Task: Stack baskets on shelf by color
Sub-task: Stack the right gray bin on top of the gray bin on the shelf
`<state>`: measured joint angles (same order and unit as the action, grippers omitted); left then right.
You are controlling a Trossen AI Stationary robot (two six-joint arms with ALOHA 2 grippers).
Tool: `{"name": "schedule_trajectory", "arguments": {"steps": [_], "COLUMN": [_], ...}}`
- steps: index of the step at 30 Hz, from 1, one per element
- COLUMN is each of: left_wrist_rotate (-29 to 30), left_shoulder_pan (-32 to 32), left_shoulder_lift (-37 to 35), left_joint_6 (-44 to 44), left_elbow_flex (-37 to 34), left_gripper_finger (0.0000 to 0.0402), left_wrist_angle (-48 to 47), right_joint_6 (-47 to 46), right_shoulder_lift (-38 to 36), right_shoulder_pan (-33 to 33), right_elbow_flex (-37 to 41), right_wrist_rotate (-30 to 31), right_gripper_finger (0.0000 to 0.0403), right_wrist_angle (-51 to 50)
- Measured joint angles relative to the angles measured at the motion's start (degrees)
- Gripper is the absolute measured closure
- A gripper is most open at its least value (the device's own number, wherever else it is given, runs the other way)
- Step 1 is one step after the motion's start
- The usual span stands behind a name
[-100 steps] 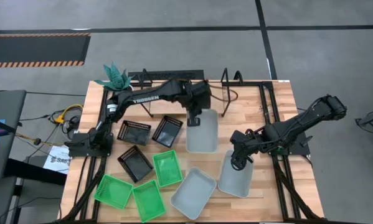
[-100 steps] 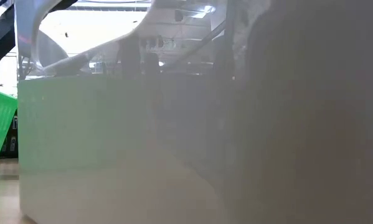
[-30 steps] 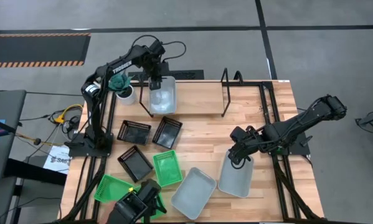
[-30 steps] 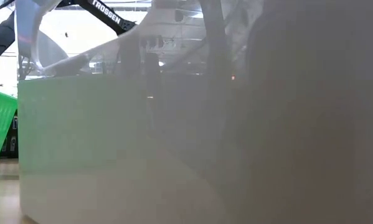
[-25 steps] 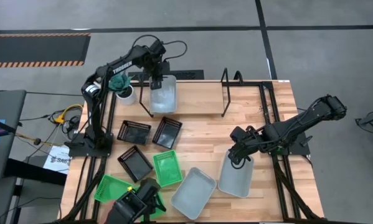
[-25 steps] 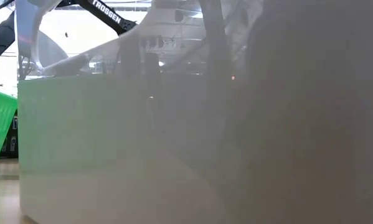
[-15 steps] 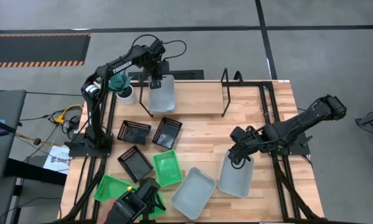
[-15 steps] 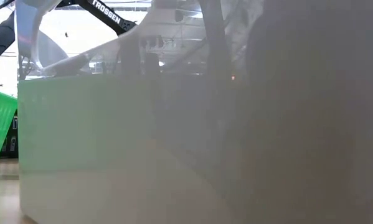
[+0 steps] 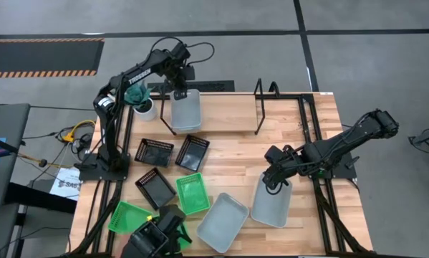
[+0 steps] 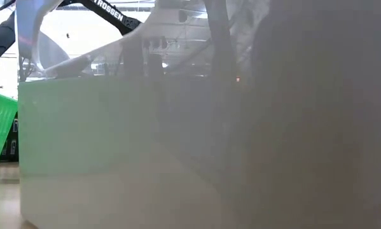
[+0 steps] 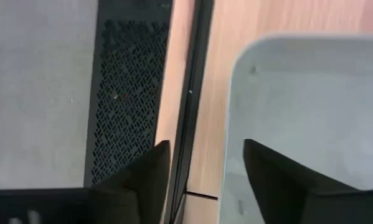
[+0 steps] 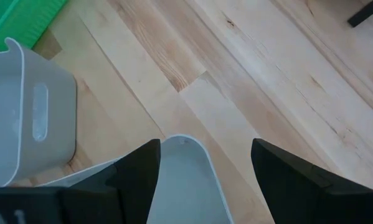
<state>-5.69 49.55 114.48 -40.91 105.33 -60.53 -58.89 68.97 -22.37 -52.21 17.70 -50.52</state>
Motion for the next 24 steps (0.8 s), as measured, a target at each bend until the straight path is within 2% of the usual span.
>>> {"name": "schedule_trajectory", "arguments": {"steps": [5,10,15,20,24], "left_wrist_rotate": [0.24,-1.60,-3.23,-6.26,-6.13], "left_shoulder_pan": [-1.97,-4.99,-9.94,-18.55,-24.28], "left_shoulder_lift": [-0.07,-0.23,-2.17,-4.31,-6.08], "left_joint_6": [3.71,9.95,19.40,19.70,19.80], "left_elbow_flex": [6.46,13.64,14.50,13.70,13.70], "left_gripper_finger": [0.0174,0.0186,0.0239,0.0308,0.0332], "left_wrist_angle": [-5.19,-14.14,-18.03,-18.37,-17.81], "right_joint_6": [-2.83,-2.80,-2.80,-5.49,-5.26], "right_shoulder_lift": [0.06,0.97,2.91,6.12,8.55], "right_shoulder_pan": [0.01,-0.07,-0.09,-0.09,-0.11], "right_elbow_flex": [0.00,0.02,-0.01,0.00,0.03], "right_wrist_rotate": [-0.43,-0.42,-0.55,-4.38,-7.23], "right_gripper_finger": [0.0127,0.0127,0.0127,0.0127,0.0127], "right_wrist_angle": [-3.34,-3.43,-3.20,-7.09,-9.33]}}
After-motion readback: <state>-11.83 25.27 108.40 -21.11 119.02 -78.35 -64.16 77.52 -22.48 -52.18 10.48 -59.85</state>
